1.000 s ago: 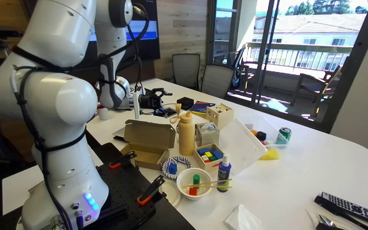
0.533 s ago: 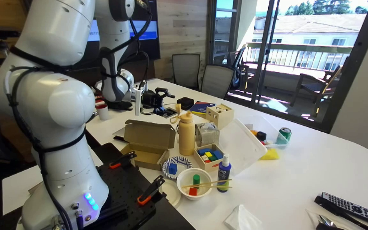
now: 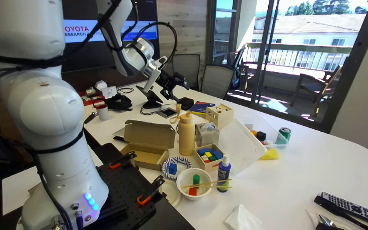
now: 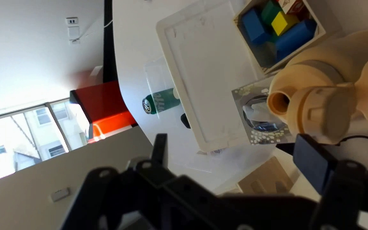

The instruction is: Open the lid of the beige bottle

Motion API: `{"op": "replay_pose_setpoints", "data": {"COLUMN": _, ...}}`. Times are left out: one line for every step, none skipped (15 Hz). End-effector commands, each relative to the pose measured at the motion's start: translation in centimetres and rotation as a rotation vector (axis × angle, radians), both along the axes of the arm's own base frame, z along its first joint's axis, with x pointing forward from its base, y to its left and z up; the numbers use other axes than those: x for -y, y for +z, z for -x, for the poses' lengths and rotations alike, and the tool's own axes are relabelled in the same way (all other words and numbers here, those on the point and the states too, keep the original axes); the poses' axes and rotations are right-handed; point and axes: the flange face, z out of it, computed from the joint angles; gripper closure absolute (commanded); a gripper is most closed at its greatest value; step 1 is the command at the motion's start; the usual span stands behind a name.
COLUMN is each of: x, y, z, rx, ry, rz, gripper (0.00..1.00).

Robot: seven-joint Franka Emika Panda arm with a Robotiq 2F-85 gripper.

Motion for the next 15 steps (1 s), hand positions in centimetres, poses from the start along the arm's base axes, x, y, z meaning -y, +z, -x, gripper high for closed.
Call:
{"op": "replay_pose_setpoints", "data": {"x": 5.0, "y": 5.9, "z": -0.2, "rx": -0.033, "ry": 0.040, "rz": -0.187, "gripper": 0.00}}
{"op": "replay_pose_setpoints", "data": {"x": 6.8, "y": 7.3, "z": -0.6, "rx": -0.043, "ry": 0.051, "rz": -0.252, "gripper": 0.00}}
{"op": "replay_pose_setpoints", "data": {"x": 8.9, "y": 7.7, "z": -0.9, "rx": -0.052, "ry": 0.057, "rz": -0.318, "gripper": 0.00}}
{"op": "replay_pose_setpoints", "data": {"x": 10.8, "y": 7.9, "z": -1.3, "rx": -0.061, "ry": 0.063, "rz": -0.389, "gripper": 0.00}}
{"op": "replay_pose_setpoints", "data": {"x": 12.3, "y": 7.8, "z": -1.6, "rx": -0.075, "ry": 0.066, "rz": -0.445, "gripper": 0.00}}
{"op": "replay_pose_setpoints", "data": {"x": 13.7, "y": 7.3, "z": -1.7, "rx": -0.090, "ry": 0.064, "rz": -0.499, "gripper": 0.00}}
{"op": "replay_pose_setpoints", "data": {"x": 15.1, "y": 6.5, "z": -1.8, "rx": -0.108, "ry": 0.061, "rz": -0.547, "gripper": 0.00}}
{"op": "replay_pose_setpoints", "data": {"x": 16.4, "y": 5.3, "z": -1.7, "rx": -0.128, "ry": 0.055, "rz": -0.590, "gripper": 0.00}}
{"op": "replay_pose_setpoints", "data": {"x": 16.7, "y": 4.1, "z": -1.4, "rx": -0.152, "ry": 0.047, "rz": -0.628, "gripper": 0.00}}
{"op": "replay_pose_setpoints", "data": {"x": 16.6, "y": 2.9, "z": -1.1, "rx": -0.182, "ry": 0.036, "rz": -0.665, "gripper": 0.00}}
{"op": "replay_pose_setpoints", "data": {"x": 16.1, "y": 2.0, "z": -0.8, "rx": -0.215, "ry": 0.022, "rz": -0.697, "gripper": 0.00}}
{"op": "replay_pose_setpoints", "data": {"x": 15.5, "y": 1.3, "z": -0.6, "rx": -0.254, "ry": 0.007, "rz": -0.730, "gripper": 0.00}}
{"op": "replay_pose_setpoints", "data": {"x": 14.6, "y": 1.2, "z": -0.5, "rx": -0.289, "ry": -0.004, "rz": -0.766, "gripper": 0.00}}
{"op": "replay_pose_setpoints", "data": {"x": 13.9, "y": 1.7, "z": -0.6, "rx": -0.326, "ry": -0.014, "rz": -0.808, "gripper": 0.00}}
{"op": "replay_pose_setpoints", "data": {"x": 13.5, "y": 2.4, "z": -0.8, "rx": -0.364, "ry": -0.022, "rz": -0.854, "gripper": 0.00}}
